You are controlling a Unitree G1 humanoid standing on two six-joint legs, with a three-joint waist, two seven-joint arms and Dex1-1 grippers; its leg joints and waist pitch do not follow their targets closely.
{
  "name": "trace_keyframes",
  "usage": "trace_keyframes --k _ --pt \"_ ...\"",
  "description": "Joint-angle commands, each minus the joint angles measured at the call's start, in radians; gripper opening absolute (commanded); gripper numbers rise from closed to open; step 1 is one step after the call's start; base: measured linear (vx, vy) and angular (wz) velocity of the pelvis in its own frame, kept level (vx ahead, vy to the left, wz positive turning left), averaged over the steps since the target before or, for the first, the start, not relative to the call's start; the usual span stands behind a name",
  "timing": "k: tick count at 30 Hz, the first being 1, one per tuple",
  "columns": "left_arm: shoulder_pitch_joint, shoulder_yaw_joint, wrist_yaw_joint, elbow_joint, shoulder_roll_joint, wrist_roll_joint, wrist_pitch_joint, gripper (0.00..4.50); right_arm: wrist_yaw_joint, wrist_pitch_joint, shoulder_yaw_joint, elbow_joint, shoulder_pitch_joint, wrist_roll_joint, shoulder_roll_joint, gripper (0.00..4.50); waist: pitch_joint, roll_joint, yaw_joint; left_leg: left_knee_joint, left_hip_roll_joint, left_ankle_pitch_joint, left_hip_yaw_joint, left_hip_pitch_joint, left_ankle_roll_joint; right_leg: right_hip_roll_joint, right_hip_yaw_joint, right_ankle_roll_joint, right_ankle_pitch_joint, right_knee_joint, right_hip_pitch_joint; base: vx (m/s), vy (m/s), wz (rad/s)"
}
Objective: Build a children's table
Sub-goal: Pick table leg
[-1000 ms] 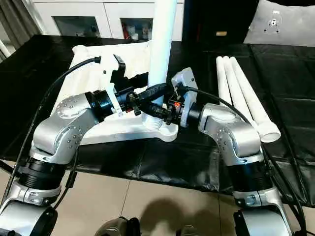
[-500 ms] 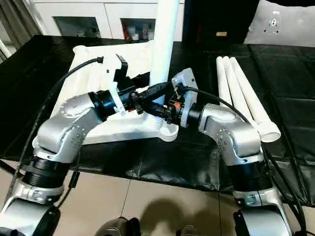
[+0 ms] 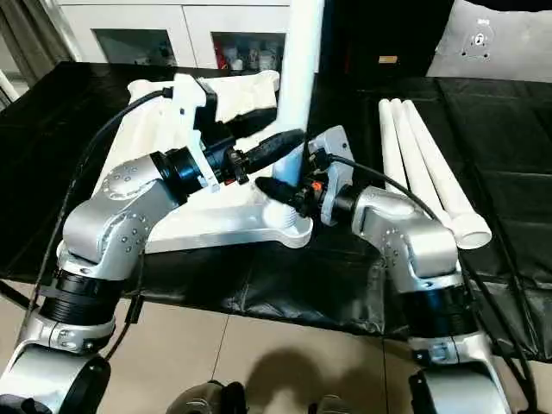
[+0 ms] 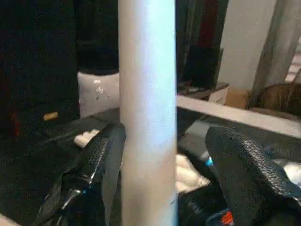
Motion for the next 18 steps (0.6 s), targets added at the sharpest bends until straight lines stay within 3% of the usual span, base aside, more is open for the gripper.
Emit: trace_keyframes --k 1,5,6,8,11,12,13,14,16,18 --pt "0.004 0.01 -0.037 -0.056 -0.009 -0.048 -0.003 3.52 -0.018 -0.009 0.006 -0.023 -0.002 -0.016 0.006 1.93 -0.091 -0.011 -0.002 -0.063 0.085 -0.202 -0.04 0.045 0.05 -0.089 0.038 -0.25 -0.085 -0.071 0.034 0.0 0.0 0.0" --pt "0.005 0.057 -0.021 -0.087 -0.055 -0.125 0.015 3.89 -0.024 -0.016 0.02 -0.022 0.006 -0.032 0.005 1.92 -0.087 -0.01 -0.003 -0.065 0.086 -0.226 -0.039 0.046 0.038 -0.088 0.039 -0.254 -0.098 -0.071 0.033 0.0 0.0 0.0" --pt "0.0 0.08 0.003 -0.083 -0.073 -0.138 0.004 3.91 -0.015 -0.025 0.018 -0.023 0.009 -0.03 0.008 1.91 -0.082 -0.005 -0.005 -0.065 0.084 -0.241 -0.039 0.045 0.035 -0.089 0.04 -0.252 -0.113 -0.073 0.032 0.0 0.0 0.0" --pt "-0.022 0.132 0.066 -0.05 -0.098 -0.139 -0.036 4.16 -0.009 -0.041 0.008 -0.031 0.014 -0.022 0.017 1.91 -0.081 -0.01 -0.008 -0.065 0.084 -0.259 -0.039 0.044 0.031 -0.09 0.042 -0.246 -0.133 -0.078 0.035 0.0 0.0 0.0" --pt "-0.053 0.181 0.139 0.017 -0.09 -0.104 -0.077 4.31 -0.004 -0.073 -0.001 -0.042 0.02 -0.013 0.024 1.91 -0.078 -0.007 -0.016 -0.068 0.081 -0.283 -0.043 0.045 0.026 -0.084 0.04 -0.224 -0.156 -0.082 0.033 0.0 0.0 0.0" --pt "-0.066 0.195 0.167 0.051 -0.079 -0.077 -0.1 4.33 -0.001 -0.071 -0.002 -0.049 0.023 -0.009 0.025 1.91 -0.08 -0.001 -0.018 -0.067 0.081 -0.277 -0.045 0.046 0.025 -0.087 0.04 -0.222 -0.147 -0.079 0.035 0.0 0.0 0.0" --pt "-0.068 0.199 0.173 0.059 -0.076 -0.07 -0.105 4.4 -0.001 -0.07 -0.002 -0.051 0.023 -0.008 0.025 1.91 -0.078 -0.003 -0.022 -0.069 0.081 -0.275 -0.045 0.044 0.03 -0.085 0.04 -0.217 -0.146 -0.083 0.034 0.0 0.0 0.0" --pt "-0.101 0.258 0.235 0.124 -0.073 -0.077 -0.136 4.42 -0.002 -0.069 -0.002 -0.059 0.027 -0.009 0.026 1.91 -0.08 0.004 -0.025 -0.068 0.081 -0.265 -0.046 0.043 0.032 -0.085 0.039 -0.216 -0.126 -0.077 0.035 0.0 0.0 0.0" --pt "-0.13 0.296 0.305 0.186 -0.061 -0.059 -0.151 4.42 -0.002 -0.07 -0.002 -0.066 0.031 -0.009 0.027 1.91 -0.082 0.002 -0.029 -0.066 0.078 -0.255 -0.046 0.043 0.04 -0.083 0.038 -0.218 -0.101 -0.078 0.037 0.0 0.0 0.0" --pt "-0.136 0.25 0.322 0.236 -0.025 0.022 -0.139 4.42 -0.001 -0.071 0.0 -0.074 0.036 -0.009 0.029 1.91 -0.084 0.004 -0.028 -0.065 0.08 -0.233 -0.047 0.044 0.053 -0.085 0.037 -0.221 -0.08 -0.076 0.036 0.0 0.0 0.0"
